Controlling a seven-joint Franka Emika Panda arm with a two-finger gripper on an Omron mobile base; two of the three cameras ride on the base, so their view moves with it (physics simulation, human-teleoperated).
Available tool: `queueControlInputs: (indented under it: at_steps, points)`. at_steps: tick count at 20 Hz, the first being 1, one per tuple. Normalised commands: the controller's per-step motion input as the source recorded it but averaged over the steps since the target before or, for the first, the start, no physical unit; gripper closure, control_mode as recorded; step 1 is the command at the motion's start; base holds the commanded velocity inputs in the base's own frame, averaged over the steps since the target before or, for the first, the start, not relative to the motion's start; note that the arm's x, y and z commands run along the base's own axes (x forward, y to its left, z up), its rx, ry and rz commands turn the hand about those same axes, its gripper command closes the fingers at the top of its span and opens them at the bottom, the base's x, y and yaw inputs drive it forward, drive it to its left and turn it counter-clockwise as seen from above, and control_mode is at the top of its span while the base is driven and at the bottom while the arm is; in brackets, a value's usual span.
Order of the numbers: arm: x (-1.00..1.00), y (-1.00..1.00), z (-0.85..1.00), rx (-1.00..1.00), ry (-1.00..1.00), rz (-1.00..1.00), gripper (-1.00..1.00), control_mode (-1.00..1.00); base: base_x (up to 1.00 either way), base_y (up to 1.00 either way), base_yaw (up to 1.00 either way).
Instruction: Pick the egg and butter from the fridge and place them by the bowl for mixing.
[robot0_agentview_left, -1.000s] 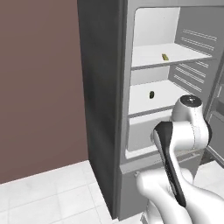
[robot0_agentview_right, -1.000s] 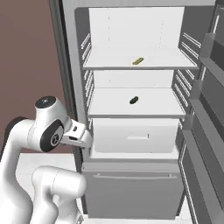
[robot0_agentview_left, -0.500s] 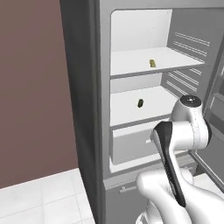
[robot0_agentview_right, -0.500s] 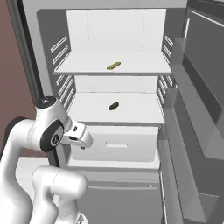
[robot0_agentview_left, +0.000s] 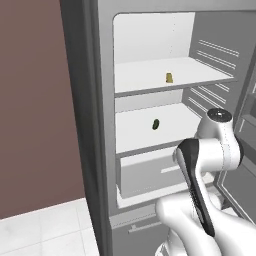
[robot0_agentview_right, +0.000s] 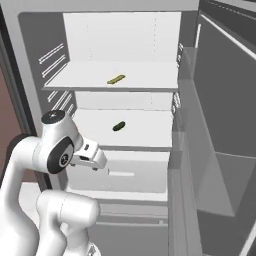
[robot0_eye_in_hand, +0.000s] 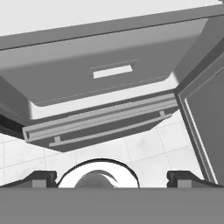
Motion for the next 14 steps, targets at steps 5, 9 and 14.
queueControlInputs:
  at_steps: [5, 9, 14]
  points:
    - [0.0, 0.0, 0.0, 0.0, 0.0, 0.0, -1.0, 1.0, 0.36, -0.08, 0.04]
    - [0.0, 0.0, 0.0, 0.0, 0.0, 0.0, -1.0, 1.0, 0.41, -0.06, 0.01]
    - [0.0, 0.0, 0.0, 0.0, 0.0, 0.0, -1.0, 1.0, 0.16, -0.04, 0.01]
